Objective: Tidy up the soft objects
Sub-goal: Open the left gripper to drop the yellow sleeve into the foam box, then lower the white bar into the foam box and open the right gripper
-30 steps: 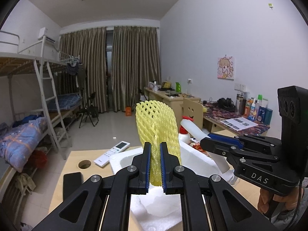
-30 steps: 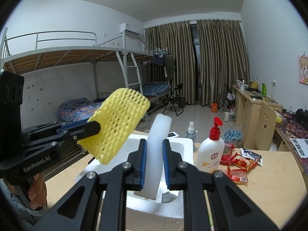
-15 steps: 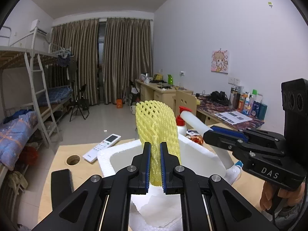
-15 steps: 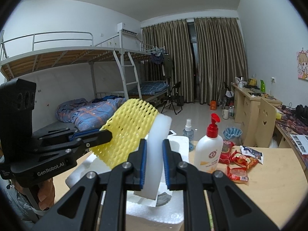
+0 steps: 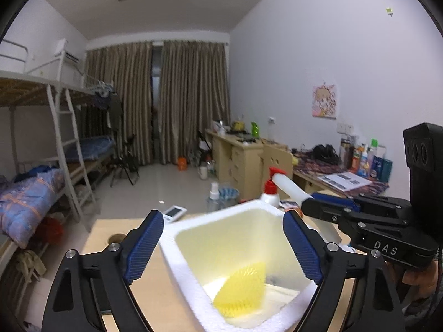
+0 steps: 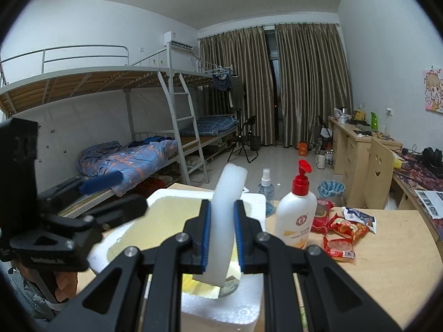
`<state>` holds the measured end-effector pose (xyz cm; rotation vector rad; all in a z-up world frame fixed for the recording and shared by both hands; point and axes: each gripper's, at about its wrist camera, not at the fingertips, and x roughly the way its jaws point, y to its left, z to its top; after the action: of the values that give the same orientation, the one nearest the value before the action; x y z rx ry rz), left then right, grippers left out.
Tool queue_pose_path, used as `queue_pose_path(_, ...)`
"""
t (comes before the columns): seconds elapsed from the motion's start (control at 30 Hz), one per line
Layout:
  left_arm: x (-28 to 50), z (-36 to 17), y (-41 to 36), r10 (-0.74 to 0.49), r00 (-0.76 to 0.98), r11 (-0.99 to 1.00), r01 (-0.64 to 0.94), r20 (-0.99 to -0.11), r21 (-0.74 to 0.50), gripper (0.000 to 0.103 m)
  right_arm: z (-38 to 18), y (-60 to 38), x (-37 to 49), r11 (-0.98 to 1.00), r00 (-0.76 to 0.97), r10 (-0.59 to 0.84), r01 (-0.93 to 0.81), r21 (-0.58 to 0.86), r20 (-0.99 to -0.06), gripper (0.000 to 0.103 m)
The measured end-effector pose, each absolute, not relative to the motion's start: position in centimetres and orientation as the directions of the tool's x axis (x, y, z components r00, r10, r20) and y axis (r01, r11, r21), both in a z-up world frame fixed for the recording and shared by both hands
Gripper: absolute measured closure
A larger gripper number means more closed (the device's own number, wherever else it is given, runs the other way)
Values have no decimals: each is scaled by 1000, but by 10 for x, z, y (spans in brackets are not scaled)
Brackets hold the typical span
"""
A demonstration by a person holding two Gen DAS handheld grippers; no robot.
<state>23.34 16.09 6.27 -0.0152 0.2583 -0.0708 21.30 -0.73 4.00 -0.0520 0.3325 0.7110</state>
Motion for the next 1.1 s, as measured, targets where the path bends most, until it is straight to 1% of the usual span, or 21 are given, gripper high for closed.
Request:
queue_pose_path(0.1, 232, 62, 166, -44, 969, 999, 38, -243, -32, 5, 40, -6, 213, 759, 707, 631, -648, 65, -319, 84)
queue_pose_path(0.2, 231, 62, 169, -10, 973, 1000, 3, -230, -30, 2, 40, -5, 214, 758, 706, 632, -650, 64, -319, 84)
queue_pose_path(0.43, 229, 63, 179, 2, 975, 998, -16, -221, -60, 1, 37, 0, 217, 753, 699, 638, -654, 70, -324, 83)
queue_pose_path(0.7, 230, 58, 185, -12, 977, 996, -7, -213, -92, 1, 31, 11, 224, 741, 683, 648, -667, 74, -339, 83)
queue_pose_path(0.9, 238, 51, 182, -17, 969, 995, -6, -246, -95, 1, 27, 14, 229, 737, 676, 653, -671, 81, -342, 83)
queue_pose_path(1.1, 234, 50, 180, -32, 972, 996, 12, -233, -89, 1, 24, 15, 229, 737, 673, 654, -671, 88, -346, 83)
